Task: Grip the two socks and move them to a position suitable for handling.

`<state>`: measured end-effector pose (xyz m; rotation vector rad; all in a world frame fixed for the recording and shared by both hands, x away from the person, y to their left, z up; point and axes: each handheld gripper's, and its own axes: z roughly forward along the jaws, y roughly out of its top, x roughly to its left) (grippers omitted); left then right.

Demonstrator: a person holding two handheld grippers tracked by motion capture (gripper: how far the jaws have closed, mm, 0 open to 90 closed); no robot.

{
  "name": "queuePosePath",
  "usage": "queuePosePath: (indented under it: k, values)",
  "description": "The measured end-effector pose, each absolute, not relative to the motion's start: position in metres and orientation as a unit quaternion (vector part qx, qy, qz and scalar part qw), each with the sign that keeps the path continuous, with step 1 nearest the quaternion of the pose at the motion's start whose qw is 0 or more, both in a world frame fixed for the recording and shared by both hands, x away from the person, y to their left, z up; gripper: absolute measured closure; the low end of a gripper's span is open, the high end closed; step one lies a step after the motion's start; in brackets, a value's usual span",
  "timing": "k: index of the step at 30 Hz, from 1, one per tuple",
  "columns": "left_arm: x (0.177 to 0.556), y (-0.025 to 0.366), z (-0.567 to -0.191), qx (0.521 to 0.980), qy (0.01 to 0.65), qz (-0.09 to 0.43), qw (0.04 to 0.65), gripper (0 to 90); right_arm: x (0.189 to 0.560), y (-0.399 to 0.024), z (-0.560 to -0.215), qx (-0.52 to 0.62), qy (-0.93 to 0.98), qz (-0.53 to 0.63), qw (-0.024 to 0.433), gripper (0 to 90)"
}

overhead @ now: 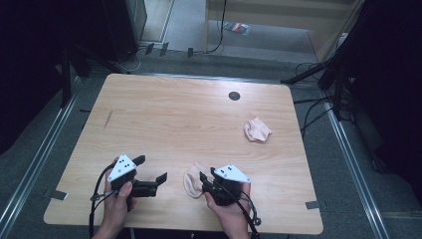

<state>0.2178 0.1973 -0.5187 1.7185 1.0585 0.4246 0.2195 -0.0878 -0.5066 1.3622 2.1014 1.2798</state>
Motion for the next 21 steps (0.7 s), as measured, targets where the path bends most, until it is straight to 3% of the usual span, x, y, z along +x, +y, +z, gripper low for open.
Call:
queuePosePath:
  k: [3,5,7,11,14,16,17,21]
  values:
    - [0.218,0.193,-0.522,0.721,0.444,0.169,0.505,0.0,0.219,-0.089,-0.509,0.456,0.751,0.451,0.154,65.0]
    - [0.218,0.188,-0.525,0.730,0.447,0.151,0.494,8.1,0.219,-0.084,-0.513,0.438,0.768,0.445,0.141,65.9]
    - [0.218,0.183,-0.527,0.731,0.457,0.142,0.486,14.2,0.217,-0.074,-0.521,0.419,0.793,0.421,0.137,63.4]
    - [0.217,0.177,-0.529,0.738,0.448,0.132,0.486,13.9,0.215,-0.068,-0.535,0.422,0.804,0.386,0.161,59.8]
    - [0.216,0.168,-0.531,0.749,0.439,0.130,0.479,13.9,0.216,-0.069,-0.539,0.433,0.803,0.374,0.166,68.6]
    - [0.215,0.162,-0.532,0.755,0.432,0.129,0.476,15.6,0.217,-0.075,-0.537,0.445,0.792,0.387,0.158,84.5]
    - [0.215,0.159,-0.532,0.758,0.428,0.125,0.477,15.6,0.217,-0.075,-0.537,0.445,0.792,0.387,0.158,84.5]
    - [0.214,0.146,-0.532,0.767,0.412,0.110,0.479,29.5,0.219,-0.082,-0.530,0.467,0.770,0.414,0.133,86.9]
